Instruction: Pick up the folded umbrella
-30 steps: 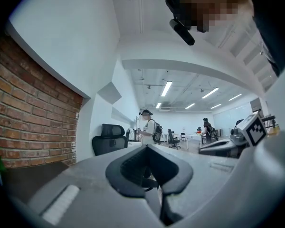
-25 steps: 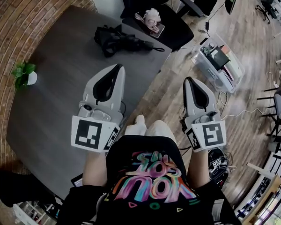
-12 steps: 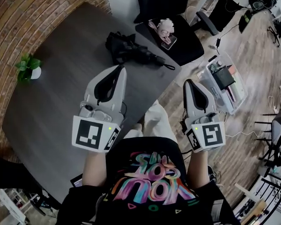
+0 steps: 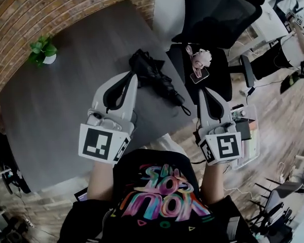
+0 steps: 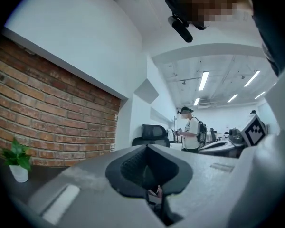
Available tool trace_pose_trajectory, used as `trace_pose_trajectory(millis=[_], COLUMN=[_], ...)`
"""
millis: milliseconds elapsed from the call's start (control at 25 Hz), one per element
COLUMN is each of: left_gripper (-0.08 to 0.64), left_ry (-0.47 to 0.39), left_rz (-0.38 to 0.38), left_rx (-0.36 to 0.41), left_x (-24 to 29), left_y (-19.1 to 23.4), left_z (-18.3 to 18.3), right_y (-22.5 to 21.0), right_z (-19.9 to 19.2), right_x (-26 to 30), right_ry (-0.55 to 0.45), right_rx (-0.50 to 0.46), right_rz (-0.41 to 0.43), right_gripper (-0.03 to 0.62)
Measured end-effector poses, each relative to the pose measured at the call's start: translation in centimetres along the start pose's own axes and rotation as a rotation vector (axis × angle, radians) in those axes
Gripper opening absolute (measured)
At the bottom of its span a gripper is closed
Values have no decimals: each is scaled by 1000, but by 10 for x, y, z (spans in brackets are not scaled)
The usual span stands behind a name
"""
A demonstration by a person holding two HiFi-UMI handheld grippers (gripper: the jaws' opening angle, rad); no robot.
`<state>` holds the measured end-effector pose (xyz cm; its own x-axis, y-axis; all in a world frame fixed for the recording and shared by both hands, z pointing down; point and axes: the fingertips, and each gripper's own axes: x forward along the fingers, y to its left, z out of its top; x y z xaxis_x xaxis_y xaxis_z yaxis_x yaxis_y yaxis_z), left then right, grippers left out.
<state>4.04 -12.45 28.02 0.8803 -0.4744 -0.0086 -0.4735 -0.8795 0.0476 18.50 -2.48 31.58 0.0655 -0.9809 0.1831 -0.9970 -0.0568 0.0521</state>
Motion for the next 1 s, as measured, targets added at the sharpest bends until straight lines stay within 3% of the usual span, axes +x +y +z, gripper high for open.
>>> trace_pose_trajectory(millis=[440, 760, 1000], left_gripper=[2, 2, 2], left_ry=[-6, 20, 23], left_rz=[285, 401, 440], left_rx=[36, 19, 4], left_x=[10, -4, -20], left_y=[10, 15, 28], left_z=[4, 1, 1], right_y=[-15, -3, 15], right_z=[8, 7, 11], right_x=[63, 83, 97], right_ry=[-30, -34, -30], right_rx=[-46, -47, -51], right_rz=[302, 416, 450], right_gripper=[-1, 0, 0])
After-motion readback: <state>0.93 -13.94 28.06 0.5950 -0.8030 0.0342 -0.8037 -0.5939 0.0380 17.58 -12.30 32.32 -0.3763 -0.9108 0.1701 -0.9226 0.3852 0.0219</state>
